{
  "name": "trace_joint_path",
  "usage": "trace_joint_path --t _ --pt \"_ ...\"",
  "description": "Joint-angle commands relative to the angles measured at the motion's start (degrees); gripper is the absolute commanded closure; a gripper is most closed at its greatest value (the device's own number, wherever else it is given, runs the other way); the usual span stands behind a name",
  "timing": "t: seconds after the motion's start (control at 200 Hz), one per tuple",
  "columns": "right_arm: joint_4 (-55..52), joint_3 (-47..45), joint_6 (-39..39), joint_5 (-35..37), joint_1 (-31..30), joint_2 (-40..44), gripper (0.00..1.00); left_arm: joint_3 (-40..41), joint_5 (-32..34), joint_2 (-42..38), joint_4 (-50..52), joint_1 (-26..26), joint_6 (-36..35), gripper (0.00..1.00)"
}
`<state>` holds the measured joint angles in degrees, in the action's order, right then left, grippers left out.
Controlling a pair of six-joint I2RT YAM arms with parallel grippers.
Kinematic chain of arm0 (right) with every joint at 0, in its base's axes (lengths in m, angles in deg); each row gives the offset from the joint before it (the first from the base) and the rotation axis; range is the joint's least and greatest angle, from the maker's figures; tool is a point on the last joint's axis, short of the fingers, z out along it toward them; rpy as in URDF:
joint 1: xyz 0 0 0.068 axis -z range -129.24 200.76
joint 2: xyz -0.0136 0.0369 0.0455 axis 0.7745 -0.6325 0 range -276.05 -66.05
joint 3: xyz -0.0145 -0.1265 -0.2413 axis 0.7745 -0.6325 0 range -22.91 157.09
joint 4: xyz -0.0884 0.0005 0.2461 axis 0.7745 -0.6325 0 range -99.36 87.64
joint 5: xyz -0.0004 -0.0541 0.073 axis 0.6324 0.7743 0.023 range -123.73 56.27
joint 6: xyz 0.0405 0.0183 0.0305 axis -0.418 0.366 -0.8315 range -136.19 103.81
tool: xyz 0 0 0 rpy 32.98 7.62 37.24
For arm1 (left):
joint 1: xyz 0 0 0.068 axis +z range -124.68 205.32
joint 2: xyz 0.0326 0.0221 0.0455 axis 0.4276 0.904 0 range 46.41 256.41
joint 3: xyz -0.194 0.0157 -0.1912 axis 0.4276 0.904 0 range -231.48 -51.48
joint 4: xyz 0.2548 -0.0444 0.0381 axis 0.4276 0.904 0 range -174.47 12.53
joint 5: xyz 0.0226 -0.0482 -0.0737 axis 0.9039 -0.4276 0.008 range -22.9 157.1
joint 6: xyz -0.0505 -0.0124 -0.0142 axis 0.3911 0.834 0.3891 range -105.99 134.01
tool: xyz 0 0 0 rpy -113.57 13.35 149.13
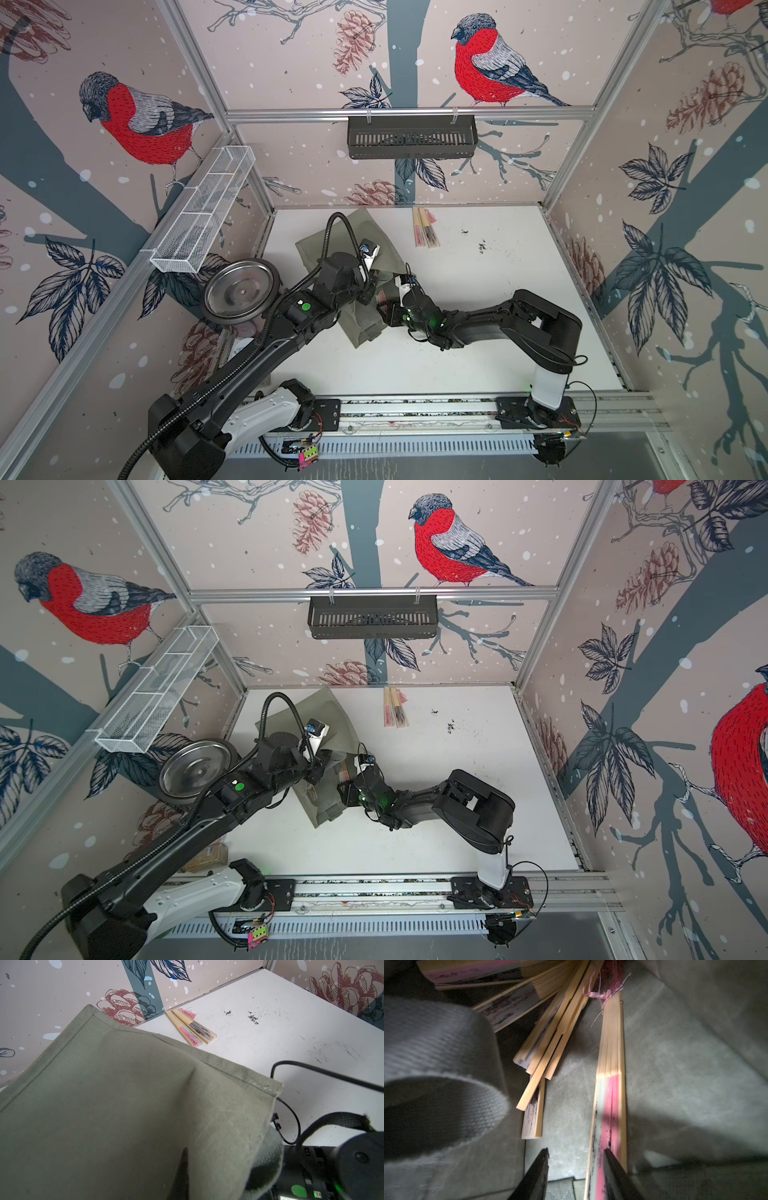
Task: Take out the folding fans from the tote bags
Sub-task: Pick up the folding fan from the canvas bag.
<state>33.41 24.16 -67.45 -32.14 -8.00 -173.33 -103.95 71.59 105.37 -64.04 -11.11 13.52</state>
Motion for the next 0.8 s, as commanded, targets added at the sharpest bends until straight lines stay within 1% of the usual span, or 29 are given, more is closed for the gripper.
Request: trace_joint_path --t 0.0,0.315,0.645,0.705,0.795 --pt "1.0 0.4 -2.5 -0.2 0.6 -0.9 0.56 -0.1 -1.2 0.0 -2.5 -0.4 -0.3 1.00" --pt "-1.0 0.1 -1.7 3.3 0.6 -1.0 0.54 -0.1 -0.8 -0.1 -2.6 -0.5 -0.4 1.00" --pt "-5.9 1.4 2.0 11.0 -1.3 -0.7 0.53 -0.3 -0.9 0.3 -2.3 -0.5 -0.5 1.00" --pt "-6.1 2.1 1.7 9.7 -1.0 -1.5 0.52 0.0 -0.6 0.0 -2.4 -0.5 -0.5 1.00" --pt "-5.4 3.0 0.0 4.6 -0.1 -3.3 0.53 -0.1 -0.4 0.2 -2.4 -0.6 -0.5 1.00"
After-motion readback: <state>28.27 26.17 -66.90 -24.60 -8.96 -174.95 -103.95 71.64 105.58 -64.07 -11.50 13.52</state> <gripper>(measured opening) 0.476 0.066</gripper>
